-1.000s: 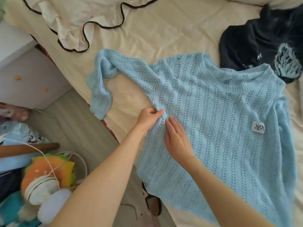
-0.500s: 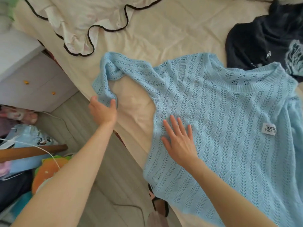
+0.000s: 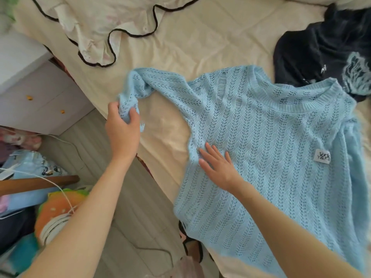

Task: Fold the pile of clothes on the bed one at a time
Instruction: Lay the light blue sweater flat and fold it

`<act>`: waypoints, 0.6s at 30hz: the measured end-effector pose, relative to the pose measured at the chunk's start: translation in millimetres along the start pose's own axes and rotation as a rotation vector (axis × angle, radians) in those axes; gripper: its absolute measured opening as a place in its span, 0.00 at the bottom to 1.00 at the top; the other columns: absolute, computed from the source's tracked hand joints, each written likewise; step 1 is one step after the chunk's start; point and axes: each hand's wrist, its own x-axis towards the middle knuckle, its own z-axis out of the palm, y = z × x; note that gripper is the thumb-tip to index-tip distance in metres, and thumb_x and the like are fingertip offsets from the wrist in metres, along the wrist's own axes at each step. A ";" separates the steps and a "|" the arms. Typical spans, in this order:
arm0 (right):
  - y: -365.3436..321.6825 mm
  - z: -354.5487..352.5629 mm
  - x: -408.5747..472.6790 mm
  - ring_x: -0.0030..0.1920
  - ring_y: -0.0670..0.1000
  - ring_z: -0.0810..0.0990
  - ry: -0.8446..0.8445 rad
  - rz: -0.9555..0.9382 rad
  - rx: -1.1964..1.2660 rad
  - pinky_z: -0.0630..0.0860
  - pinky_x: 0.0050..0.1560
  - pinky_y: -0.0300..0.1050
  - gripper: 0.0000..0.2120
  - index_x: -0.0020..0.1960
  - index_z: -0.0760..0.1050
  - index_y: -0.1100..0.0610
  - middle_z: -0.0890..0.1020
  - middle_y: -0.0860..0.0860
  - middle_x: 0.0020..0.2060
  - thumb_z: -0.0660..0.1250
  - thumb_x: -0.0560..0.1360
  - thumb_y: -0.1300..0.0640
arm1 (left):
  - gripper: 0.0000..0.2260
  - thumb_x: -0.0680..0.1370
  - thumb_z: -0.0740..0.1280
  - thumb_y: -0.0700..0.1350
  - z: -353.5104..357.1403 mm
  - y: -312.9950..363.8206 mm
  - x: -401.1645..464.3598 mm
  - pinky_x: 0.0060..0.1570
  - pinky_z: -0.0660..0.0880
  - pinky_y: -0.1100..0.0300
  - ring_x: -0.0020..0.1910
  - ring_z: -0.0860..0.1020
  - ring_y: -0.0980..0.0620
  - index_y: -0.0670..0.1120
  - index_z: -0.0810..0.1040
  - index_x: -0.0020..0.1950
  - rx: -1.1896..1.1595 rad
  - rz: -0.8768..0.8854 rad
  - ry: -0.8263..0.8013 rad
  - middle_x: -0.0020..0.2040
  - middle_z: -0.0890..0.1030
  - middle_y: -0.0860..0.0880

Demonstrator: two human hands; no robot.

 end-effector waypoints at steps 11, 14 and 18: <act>90.8 -69.4 -155.9 0.45 0.53 0.83 0.299 0.428 1.736 0.78 0.43 0.51 0.28 0.59 0.75 0.53 0.83 0.52 0.48 0.50 0.77 0.34 | 0.18 0.79 0.63 0.48 63.9 124.7 -211.0 0.59 0.71 0.52 0.60 0.73 0.49 0.48 0.69 0.69 0.212 0.405 -1.154 0.62 0.73 0.48; 132.5 -55.1 -179.6 0.44 0.50 0.78 0.315 0.666 1.472 0.72 0.40 0.47 0.25 0.62 0.72 0.50 0.78 0.49 0.50 0.50 0.78 0.35 | 0.20 0.80 0.61 0.49 76.8 99.3 -263.3 0.63 0.66 0.56 0.63 0.71 0.50 0.49 0.67 0.71 0.236 0.232 -1.434 0.66 0.71 0.48; 154.9 -23.8 -183.6 0.57 0.54 0.76 0.395 0.659 1.019 0.74 0.53 0.52 0.23 0.66 0.69 0.53 0.74 0.54 0.62 0.62 0.77 0.42 | 0.14 0.80 0.62 0.44 74.5 51.0 -290.6 0.57 0.69 0.63 0.55 0.75 0.54 0.46 0.73 0.65 0.201 -0.082 -1.188 0.61 0.75 0.48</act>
